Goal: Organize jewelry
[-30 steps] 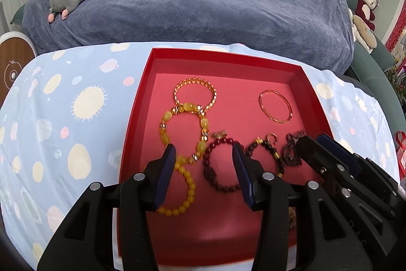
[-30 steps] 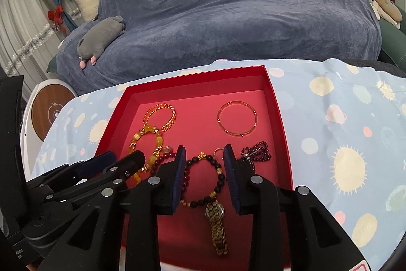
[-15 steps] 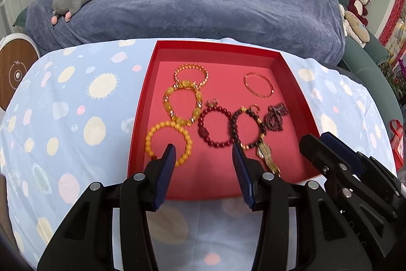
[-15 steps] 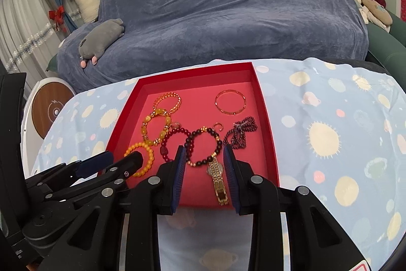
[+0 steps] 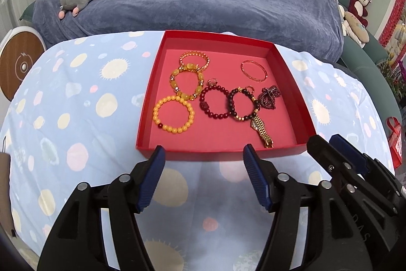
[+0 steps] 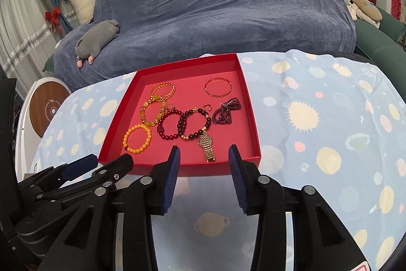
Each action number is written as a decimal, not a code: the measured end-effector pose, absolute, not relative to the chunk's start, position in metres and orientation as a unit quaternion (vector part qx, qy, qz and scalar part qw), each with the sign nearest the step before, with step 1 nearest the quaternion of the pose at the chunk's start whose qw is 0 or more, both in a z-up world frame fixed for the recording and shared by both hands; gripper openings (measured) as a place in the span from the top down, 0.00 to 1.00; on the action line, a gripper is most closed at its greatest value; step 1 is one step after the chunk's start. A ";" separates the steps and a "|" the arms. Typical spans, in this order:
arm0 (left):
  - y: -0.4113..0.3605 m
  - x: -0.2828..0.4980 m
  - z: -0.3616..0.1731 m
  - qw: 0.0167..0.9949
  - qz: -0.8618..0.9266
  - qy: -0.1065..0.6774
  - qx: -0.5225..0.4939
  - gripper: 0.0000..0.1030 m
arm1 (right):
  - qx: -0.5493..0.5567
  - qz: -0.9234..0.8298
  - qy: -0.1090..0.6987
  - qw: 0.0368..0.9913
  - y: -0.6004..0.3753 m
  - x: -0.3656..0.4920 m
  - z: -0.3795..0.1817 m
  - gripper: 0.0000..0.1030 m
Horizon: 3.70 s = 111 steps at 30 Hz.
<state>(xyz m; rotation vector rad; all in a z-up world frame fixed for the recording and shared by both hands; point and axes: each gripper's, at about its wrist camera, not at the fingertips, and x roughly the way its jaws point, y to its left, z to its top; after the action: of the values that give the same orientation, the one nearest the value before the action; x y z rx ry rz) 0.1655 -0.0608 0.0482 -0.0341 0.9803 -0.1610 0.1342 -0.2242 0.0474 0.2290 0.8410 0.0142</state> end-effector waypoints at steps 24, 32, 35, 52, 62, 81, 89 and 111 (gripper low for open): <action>-0.046 0.141 0.048 0.883 -0.045 0.467 -0.018 0.12 | 0.110 -0.021 0.405 0.908 -0.237 0.109 0.046 0.19; -0.041 0.139 0.044 0.882 -0.037 0.469 -0.026 0.11 | 0.093 -0.029 0.395 0.914 -0.235 0.103 0.045 0.07; -0.040 0.140 0.044 0.883 -0.035 0.467 -0.025 0.11 | 0.091 -0.035 0.402 0.911 -0.235 0.103 0.044 0.07; -0.039 0.138 0.043 0.886 -0.018 0.463 -0.015 0.07 | 0.089 -0.053 0.401 0.910 -0.240 0.102 0.044 0.07; -0.040 0.140 0.040 0.886 -0.015 0.463 -0.007 0.07 | 0.087 -0.053 0.403 0.909 -0.239 0.104 0.044 0.07; -0.043 0.141 0.041 0.890 -0.010 0.457 -0.004 0.07 | 0.084 -0.054 0.404 0.909 -0.236 0.104 0.043 0.07; -0.042 0.143 0.044 0.890 -0.008 0.456 -0.004 0.07 | 0.082 -0.053 0.404 0.910 -0.236 0.106 0.042 0.07; -0.045 0.145 0.044 0.890 -0.008 0.455 0.003 0.07 | 0.080 -0.052 0.403 0.910 -0.233 0.106 0.043 0.07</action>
<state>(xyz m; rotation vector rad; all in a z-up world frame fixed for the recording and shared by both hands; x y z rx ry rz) 0.1446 -0.0446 0.0445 0.0056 0.9451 -0.0171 0.1063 -0.2331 0.0435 0.1648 0.8321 -0.1082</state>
